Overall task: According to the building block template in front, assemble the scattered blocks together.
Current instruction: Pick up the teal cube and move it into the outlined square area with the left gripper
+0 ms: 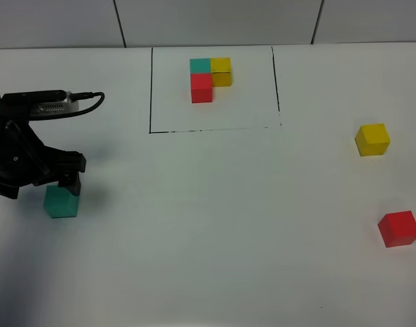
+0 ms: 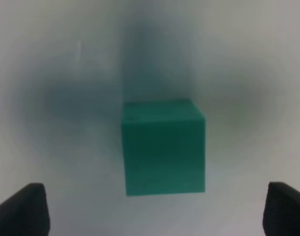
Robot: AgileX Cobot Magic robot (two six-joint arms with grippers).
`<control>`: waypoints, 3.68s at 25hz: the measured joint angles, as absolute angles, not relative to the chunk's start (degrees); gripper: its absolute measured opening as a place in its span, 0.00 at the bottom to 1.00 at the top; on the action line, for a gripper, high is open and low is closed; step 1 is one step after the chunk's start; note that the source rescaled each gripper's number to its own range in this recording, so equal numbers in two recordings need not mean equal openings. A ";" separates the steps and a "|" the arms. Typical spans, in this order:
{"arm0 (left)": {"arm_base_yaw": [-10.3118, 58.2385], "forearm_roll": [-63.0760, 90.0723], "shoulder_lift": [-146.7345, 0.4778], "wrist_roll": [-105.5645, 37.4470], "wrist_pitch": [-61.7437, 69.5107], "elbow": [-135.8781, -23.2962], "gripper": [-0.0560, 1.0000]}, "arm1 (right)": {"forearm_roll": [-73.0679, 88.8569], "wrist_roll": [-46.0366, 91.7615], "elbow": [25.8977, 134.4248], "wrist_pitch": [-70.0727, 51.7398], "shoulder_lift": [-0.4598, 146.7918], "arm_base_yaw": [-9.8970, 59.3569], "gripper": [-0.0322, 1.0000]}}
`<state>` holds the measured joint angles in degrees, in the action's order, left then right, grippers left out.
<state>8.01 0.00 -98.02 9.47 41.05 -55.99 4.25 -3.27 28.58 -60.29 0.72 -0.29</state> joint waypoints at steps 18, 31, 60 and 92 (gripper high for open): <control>8.01 -1.28 -105.65 12.31 38.95 -55.99 0.88 | 4.25 -3.27 28.58 -60.29 0.72 -0.29 0.73; 8.01 -1.28 -108.94 13.79 35.88 -56.05 0.06 | 4.25 -3.27 28.58 -60.29 0.72 -0.29 0.73; 35.90 -7.42 -136.67 -35.44 65.63 -111.53 0.05 | 4.25 -3.28 28.58 -60.29 0.72 -0.29 0.73; 37.08 -1.06 -141.54 -51.29 63.03 -116.57 0.05 | 4.25 -3.28 28.58 -60.29 0.72 -0.29 0.73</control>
<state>37.08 -1.06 -141.54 -51.29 63.03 -116.57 4.25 -3.28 28.58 -60.29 0.72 -0.29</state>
